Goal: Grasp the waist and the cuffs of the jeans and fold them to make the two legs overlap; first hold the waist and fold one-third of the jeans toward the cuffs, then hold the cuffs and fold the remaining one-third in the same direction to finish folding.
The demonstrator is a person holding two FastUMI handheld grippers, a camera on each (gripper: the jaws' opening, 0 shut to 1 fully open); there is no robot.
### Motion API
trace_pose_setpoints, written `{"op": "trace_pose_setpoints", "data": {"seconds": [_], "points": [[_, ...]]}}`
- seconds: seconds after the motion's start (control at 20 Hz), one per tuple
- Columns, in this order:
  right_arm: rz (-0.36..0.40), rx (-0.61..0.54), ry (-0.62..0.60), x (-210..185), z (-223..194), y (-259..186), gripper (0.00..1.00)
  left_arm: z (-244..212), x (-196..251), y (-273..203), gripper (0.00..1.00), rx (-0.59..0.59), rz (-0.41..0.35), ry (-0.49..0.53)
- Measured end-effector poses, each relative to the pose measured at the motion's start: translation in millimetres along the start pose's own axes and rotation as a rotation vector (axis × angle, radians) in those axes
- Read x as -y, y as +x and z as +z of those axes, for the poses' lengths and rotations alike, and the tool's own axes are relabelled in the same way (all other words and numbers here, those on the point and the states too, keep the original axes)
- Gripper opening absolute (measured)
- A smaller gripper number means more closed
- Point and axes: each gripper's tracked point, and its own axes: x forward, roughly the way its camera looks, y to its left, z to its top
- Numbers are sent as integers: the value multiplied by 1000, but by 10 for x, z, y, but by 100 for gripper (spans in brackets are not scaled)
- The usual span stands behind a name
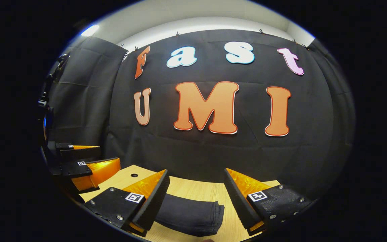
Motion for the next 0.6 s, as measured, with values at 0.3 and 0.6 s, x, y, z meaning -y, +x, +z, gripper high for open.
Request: {"op": "trace_pose_setpoints", "data": {"seconds": [0.3,0.6], "points": [[5,9,0,7,-18,-20,100,42,-62,35,98,39,59,9],[-3,3,11,29,-87,-57,97,53,-178,56,98,30,82,-16]]}}
